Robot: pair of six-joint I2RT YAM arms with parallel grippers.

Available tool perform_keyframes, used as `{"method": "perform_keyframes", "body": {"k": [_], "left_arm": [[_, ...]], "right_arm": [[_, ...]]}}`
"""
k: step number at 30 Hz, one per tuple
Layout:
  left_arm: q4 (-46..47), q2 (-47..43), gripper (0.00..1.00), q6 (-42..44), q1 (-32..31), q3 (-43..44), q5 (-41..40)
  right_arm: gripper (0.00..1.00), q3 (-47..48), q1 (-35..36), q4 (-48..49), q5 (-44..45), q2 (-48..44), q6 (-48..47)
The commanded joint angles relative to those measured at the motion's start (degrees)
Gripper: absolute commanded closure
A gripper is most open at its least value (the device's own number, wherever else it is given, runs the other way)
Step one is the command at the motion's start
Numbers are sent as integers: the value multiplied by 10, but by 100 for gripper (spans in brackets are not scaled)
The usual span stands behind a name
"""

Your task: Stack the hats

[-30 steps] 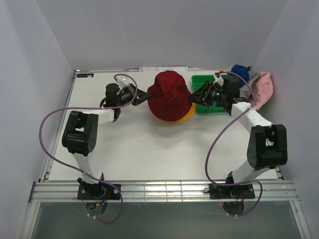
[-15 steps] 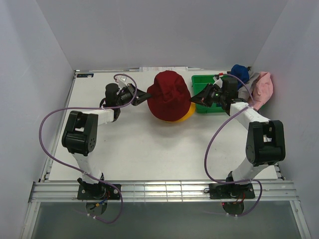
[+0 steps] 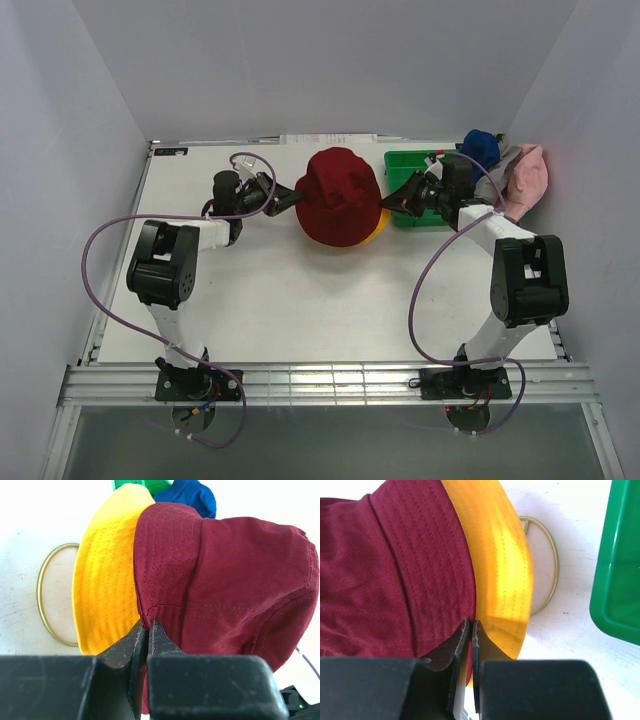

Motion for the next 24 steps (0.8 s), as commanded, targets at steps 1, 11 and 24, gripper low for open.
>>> {"method": "perform_keyframes", "body": {"k": [1, 11, 24], "left_arm": [[-14, 6, 100, 18, 9, -12, -10], [-18, 24, 100, 21, 12, -23, -17], [-25, 35, 100, 16, 20, -25, -17]], "right_arm": [[92, -9, -1, 0, 20, 10, -21], [92, -9, -2, -32, 45, 26, -51], [92, 1, -5, -53, 56, 47, -77]]}}
